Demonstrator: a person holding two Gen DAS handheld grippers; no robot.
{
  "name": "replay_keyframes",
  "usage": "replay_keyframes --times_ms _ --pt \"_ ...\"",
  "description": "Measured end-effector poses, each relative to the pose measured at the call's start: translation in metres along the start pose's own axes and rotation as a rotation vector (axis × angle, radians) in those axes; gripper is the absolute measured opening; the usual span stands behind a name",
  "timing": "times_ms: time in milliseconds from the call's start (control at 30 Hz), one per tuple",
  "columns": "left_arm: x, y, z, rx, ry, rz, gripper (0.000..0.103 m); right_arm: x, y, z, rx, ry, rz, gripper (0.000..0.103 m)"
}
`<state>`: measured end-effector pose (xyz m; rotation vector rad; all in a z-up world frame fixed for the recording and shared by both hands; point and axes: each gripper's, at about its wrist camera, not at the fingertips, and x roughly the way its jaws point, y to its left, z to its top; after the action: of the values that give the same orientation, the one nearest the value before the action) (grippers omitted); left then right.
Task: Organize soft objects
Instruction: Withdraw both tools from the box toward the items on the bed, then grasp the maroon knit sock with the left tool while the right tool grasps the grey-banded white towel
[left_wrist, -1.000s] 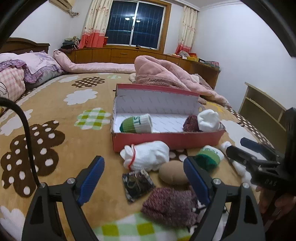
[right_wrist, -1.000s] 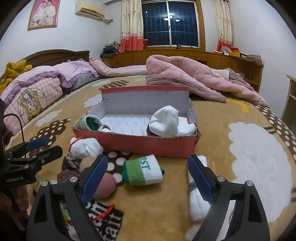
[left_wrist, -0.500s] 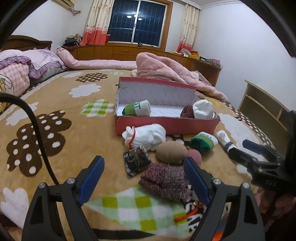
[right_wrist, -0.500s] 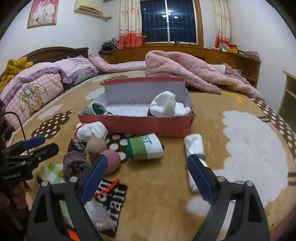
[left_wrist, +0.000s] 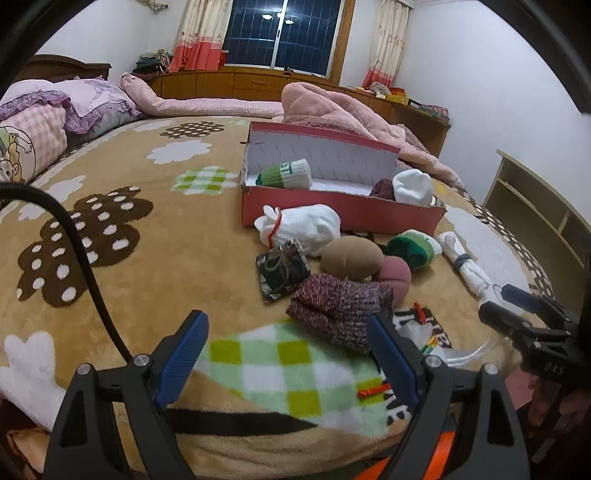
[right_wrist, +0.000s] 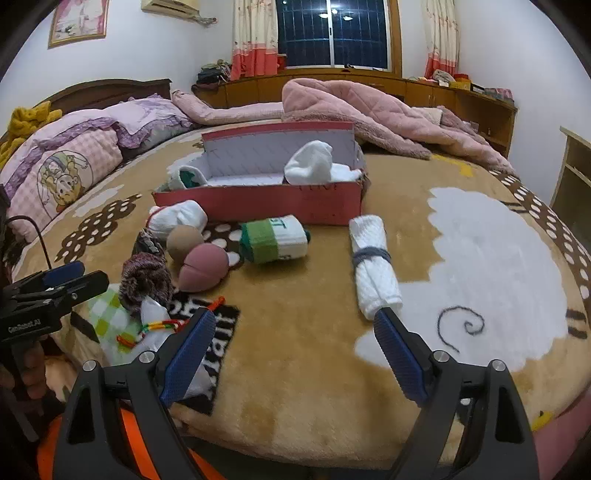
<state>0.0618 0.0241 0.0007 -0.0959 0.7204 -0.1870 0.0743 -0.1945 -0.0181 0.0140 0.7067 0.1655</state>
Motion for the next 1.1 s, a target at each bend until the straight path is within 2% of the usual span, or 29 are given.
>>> replay_keyframes --times_ms 300,400,533,667,767,833,867,900,933,1000,1100 --pt "-0.002 0.002 -0.015 0.005 0.047 -0.038 0.09 0.003 -0.031 -0.007 0.076 0.051 -0.085 0.09" --pt "-0.006 0.002 -0.013 0.008 0.028 -0.05 0.09 -0.002 -0.038 -0.005 0.086 0.031 -0.091 0.09" --pt "-0.008 -0.002 -0.007 0.016 -0.005 -0.107 0.088 -0.004 -0.045 -0.002 0.096 0.024 -0.105 0.09" --pt "-0.002 -0.019 0.0 0.137 -0.042 -0.141 0.083 -0.011 -0.052 0.0 0.098 0.008 -0.12 0.09" --pt "0.011 -0.026 0.002 0.173 -0.016 -0.166 0.083 -0.016 -0.061 0.0 0.098 0.001 -0.144 0.09" --pt "0.022 -0.03 0.003 0.182 0.024 -0.174 0.07 -0.014 -0.067 -0.002 0.104 0.014 -0.141 0.09" --pt "0.028 -0.03 0.004 0.182 0.038 -0.191 0.048 -0.011 -0.068 -0.003 0.106 0.025 -0.137 0.09" --pt "0.031 -0.03 0.006 0.175 0.038 -0.199 0.033 -0.007 -0.069 -0.005 0.107 0.039 -0.132 0.09" --pt "0.034 -0.027 0.008 0.156 0.038 -0.198 0.031 -0.003 -0.07 -0.007 0.107 0.051 -0.127 0.09" --pt "0.041 -0.02 0.009 0.116 0.059 -0.213 0.02 0.007 -0.071 -0.008 0.111 0.071 -0.117 0.09" --pt "0.041 -0.016 0.008 0.097 0.056 -0.227 0.015 0.02 -0.073 0.001 0.126 0.071 -0.092 0.09"
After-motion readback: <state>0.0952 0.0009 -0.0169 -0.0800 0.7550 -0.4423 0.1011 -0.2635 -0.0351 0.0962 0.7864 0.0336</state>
